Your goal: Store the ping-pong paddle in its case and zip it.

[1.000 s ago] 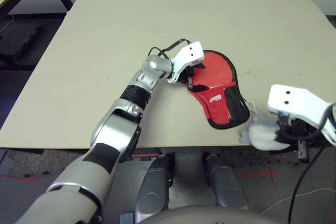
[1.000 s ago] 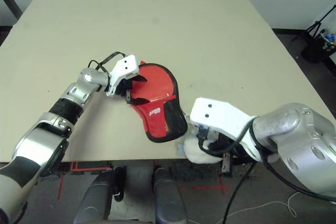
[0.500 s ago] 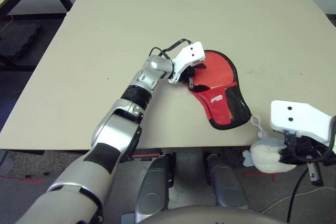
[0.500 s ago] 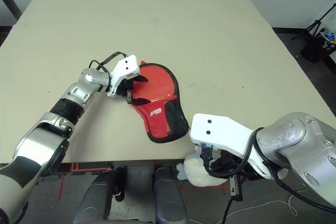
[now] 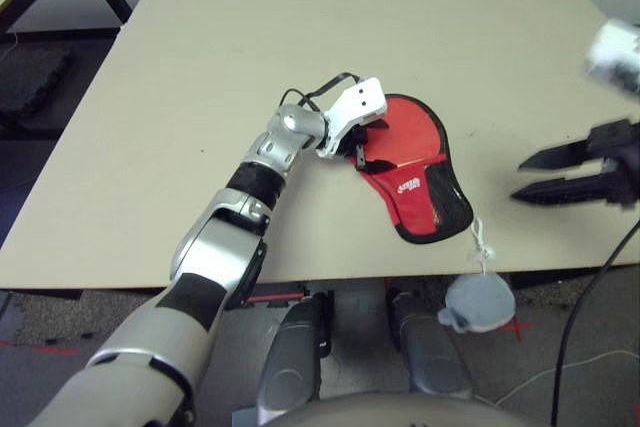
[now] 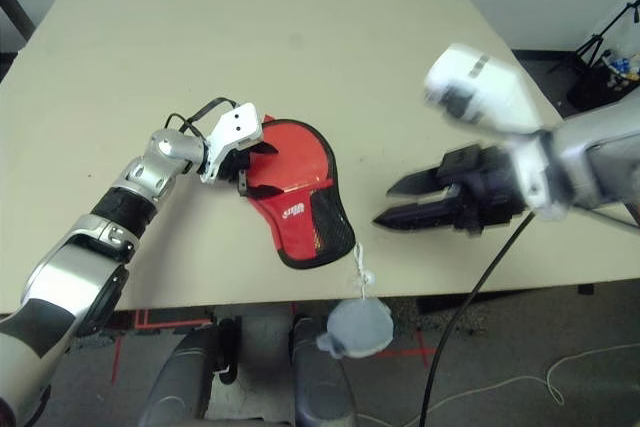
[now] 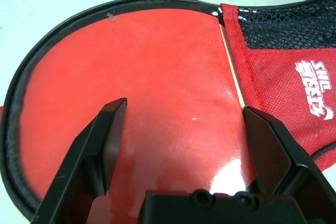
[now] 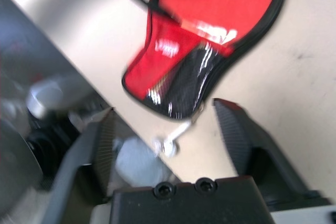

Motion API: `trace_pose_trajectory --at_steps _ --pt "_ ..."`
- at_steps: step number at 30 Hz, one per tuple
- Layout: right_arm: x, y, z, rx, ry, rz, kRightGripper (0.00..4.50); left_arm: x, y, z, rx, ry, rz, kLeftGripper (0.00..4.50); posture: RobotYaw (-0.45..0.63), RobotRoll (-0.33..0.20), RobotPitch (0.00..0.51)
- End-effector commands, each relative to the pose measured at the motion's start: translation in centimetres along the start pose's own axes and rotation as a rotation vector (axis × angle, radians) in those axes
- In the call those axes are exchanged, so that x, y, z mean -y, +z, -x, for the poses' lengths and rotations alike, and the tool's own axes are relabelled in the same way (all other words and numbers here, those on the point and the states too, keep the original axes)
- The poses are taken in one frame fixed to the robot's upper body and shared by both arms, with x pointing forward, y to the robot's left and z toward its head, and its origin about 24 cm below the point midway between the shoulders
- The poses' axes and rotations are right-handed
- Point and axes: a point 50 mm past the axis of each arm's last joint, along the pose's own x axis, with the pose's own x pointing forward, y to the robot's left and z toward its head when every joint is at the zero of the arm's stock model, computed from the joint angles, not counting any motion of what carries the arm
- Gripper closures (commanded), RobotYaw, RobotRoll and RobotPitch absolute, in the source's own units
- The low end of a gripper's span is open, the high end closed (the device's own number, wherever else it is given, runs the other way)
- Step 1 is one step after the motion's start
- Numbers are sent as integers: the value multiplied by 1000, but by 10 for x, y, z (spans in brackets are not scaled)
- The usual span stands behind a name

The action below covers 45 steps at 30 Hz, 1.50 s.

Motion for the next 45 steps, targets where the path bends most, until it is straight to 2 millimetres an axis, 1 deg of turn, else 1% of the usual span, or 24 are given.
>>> trace_pose_trajectory --at_steps 1,3,4,6,8,10,13,15,17,21,25,28,32,35,37,40,45 --pt "28 7 -5 128 -225 -31 34 8 -30 1 -114 14 82 0 -116 0 226" --pt "45 11 -12 242 -360 -63 34 7 -30 1 -100 30 89 0 -111 0 228" --pt "50 12 -15 286 -396 -83 34 7 -29 2 -96 34 92 0 -110 0 228" --pt "68 9 -22 434 -558 -146 34 7 -29 2 -82 50 101 0 -107 0 230" --pt "83 0 -25 556 -740 -190 34 6 -28 2 -59 74 111 0 -104 0 230" --pt "90 -6 -26 646 -847 -187 34 3 -24 2 -13 105 143 0 -101 0 234" --pt "101 -18 -27 752 -945 -269 34 -2 -17 3 54 155 183 0 -96 0 235" --pt "111 -28 -26 791 -1022 -279 34 -9 -10 6 119 226 224 0 -92 0 235" --pt "116 -35 -27 811 -1053 -269 34 -17 -3 10 185 299 250 0 -81 0 235" --pt "125 -47 -37 807 -1021 -266 34 -35 10 26 321 483 309 0 -71 0 235" --pt "134 -59 -41 783 -1037 -262 34 -47 15 42 414 629 360 0 -51 0 234" --pt "138 -61 -42 787 -1038 -251 34 -52 17 50 461 703 379 0 -42 0 237" --pt "139 -58 -39 808 -1061 -215 34 -62 10 81 513 932 371 0 -42 0 243" --pt "142 -62 -37 802 -1080 -212 34 -63 -4 97 482 1074 339 0 -43 0 246" --pt "145 -65 -34 806 -1098 -216 34 -62 -12 105 467 1139 352 0 -42 0 249" --pt "148 -73 -32 820 -1123 -219 34 -56 -30 120 411 1240 330 0 -36 0 252" --pt "154 -80 -31 825 -1140 -236 34 -47 -49 137 349 1361 315 0 -26 0 260"
